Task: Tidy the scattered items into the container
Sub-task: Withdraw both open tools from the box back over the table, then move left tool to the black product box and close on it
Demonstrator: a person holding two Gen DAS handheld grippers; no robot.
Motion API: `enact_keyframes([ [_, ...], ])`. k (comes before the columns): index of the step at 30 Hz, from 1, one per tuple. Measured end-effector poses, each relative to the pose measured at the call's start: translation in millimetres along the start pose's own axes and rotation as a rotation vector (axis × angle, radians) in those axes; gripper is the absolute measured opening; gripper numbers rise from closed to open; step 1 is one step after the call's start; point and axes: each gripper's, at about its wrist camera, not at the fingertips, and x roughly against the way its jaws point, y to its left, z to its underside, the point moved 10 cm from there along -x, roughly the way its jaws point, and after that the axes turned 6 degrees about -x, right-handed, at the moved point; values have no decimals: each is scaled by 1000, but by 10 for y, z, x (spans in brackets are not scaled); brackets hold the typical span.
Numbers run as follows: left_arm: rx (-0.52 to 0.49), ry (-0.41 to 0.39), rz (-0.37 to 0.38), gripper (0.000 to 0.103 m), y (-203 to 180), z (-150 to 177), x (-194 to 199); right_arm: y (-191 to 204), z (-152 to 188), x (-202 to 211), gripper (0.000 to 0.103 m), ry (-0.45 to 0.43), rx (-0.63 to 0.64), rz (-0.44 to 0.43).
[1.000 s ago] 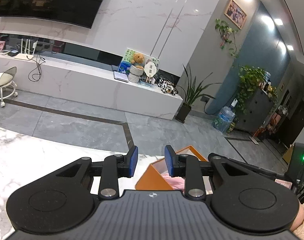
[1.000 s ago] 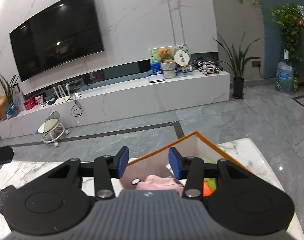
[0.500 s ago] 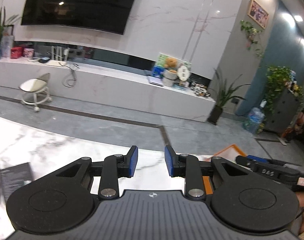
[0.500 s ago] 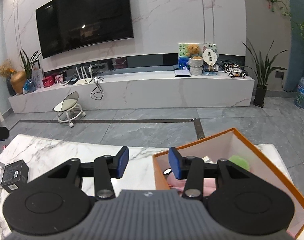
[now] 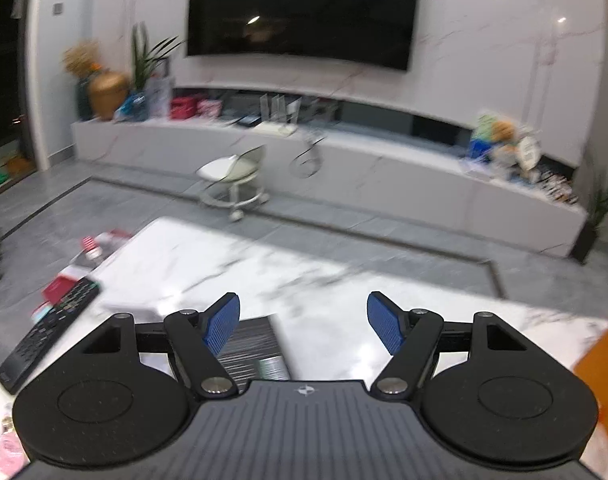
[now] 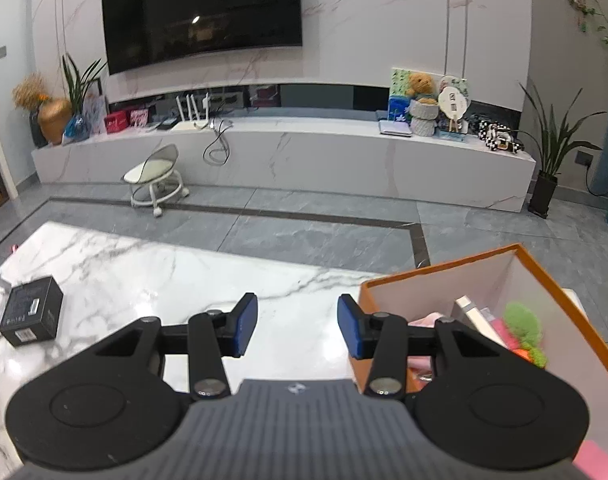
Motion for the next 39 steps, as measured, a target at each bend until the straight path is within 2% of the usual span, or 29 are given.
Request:
enact_keyframes([
  [3,31,72,-57,83,214,144,-204,61,51,-47,48,12,12,-5],
  [6,65,133,-73,83,399,343,-317,108,79,-93,48,23,22,-12],
  [9,31,154,-88,83,436,481,-377,145,94,-143,48,33,26,-16],
  [13,-64,153,-114,83,371,544,-488,188,110,-186,48,43,33,-23],
  [16,-58,191,-105,88,294,655,-664,214,127,-210,48,47,38,-25],
  [18,-39,195,-83,90,221,701,-729,222,136,-221,48,49,39,-25],
  [24,-71,152,-88,100,91,773,-873,189,153,-251,48,53,28,-23],
  [26,-147,144,-120,103,57,821,-923,178,166,-271,48,59,29,-22],
  [29,-258,184,-193,103,51,917,-1009,180,180,-301,48,67,30,-25],
  [33,-250,185,-215,103,96,911,-1044,199,186,-322,48,72,31,-30],
  [36,-161,169,-168,103,165,827,-989,203,186,-332,48,73,32,-32],
  [37,-119,160,-141,102,188,787,-962,204,186,-334,48,73,33,-32],
  [39,25,143,-48,72,272,705,-862,191,182,-328,48,73,32,-32],
])
